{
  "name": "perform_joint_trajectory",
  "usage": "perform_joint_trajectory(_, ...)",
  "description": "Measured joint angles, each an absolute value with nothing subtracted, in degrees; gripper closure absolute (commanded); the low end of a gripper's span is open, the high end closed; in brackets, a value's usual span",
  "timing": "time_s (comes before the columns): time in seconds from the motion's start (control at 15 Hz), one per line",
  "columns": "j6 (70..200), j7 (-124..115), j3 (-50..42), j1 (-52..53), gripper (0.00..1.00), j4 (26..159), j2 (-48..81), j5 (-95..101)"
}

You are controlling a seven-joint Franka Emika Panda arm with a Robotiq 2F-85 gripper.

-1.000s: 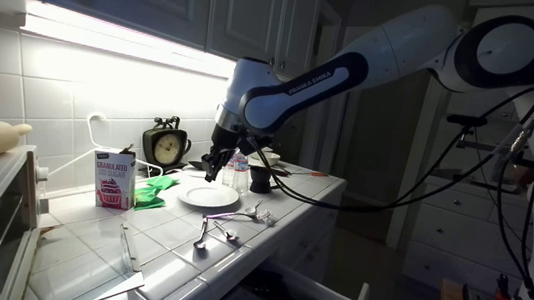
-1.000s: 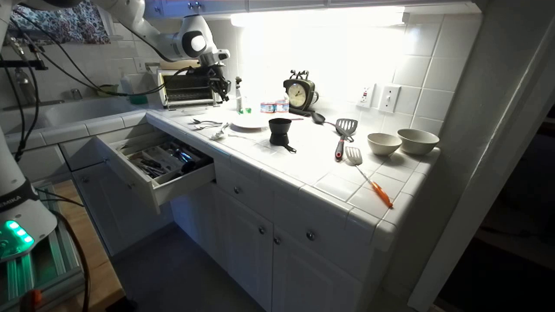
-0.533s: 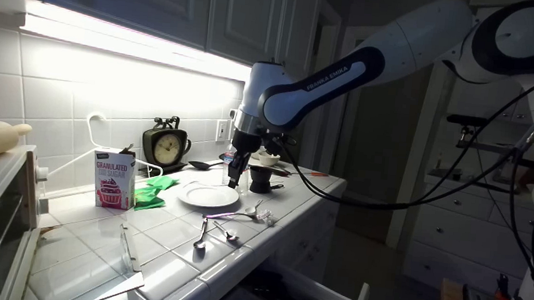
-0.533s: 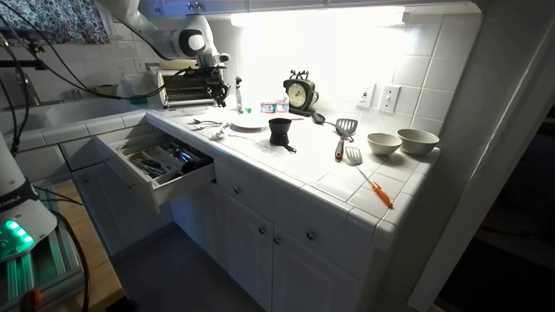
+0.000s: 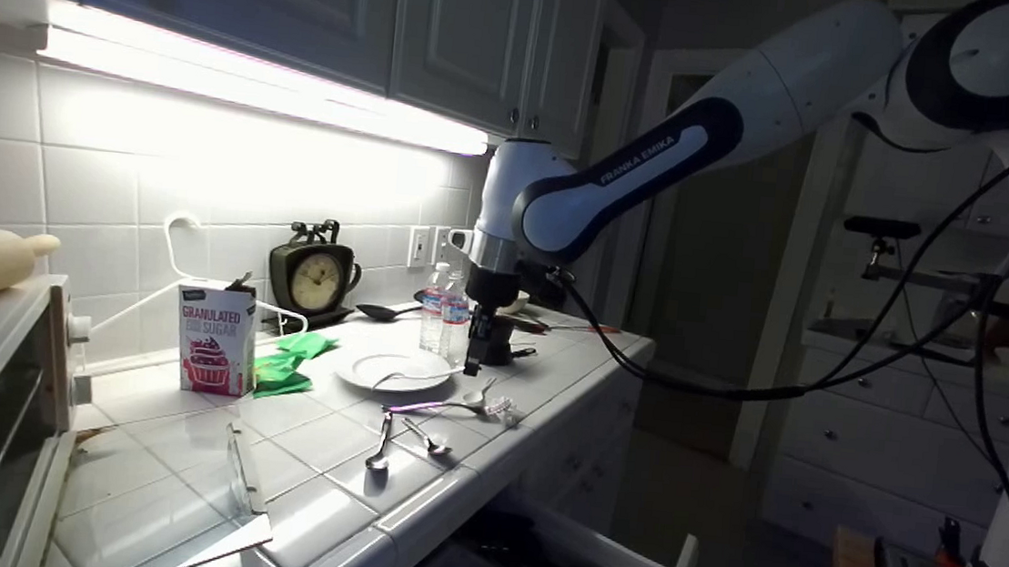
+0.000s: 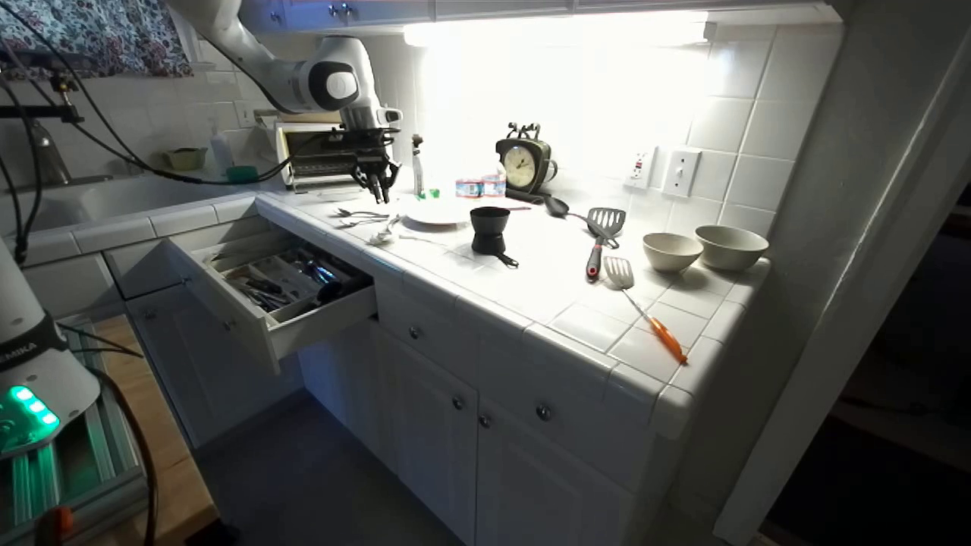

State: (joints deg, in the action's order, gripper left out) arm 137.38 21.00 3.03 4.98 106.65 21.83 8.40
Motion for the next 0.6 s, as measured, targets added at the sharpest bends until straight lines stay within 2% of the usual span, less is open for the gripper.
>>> perform_joint_trajectory(0.6,137.42,26.13,4.20,3.78,0.96,112.43,19.97,8.40)
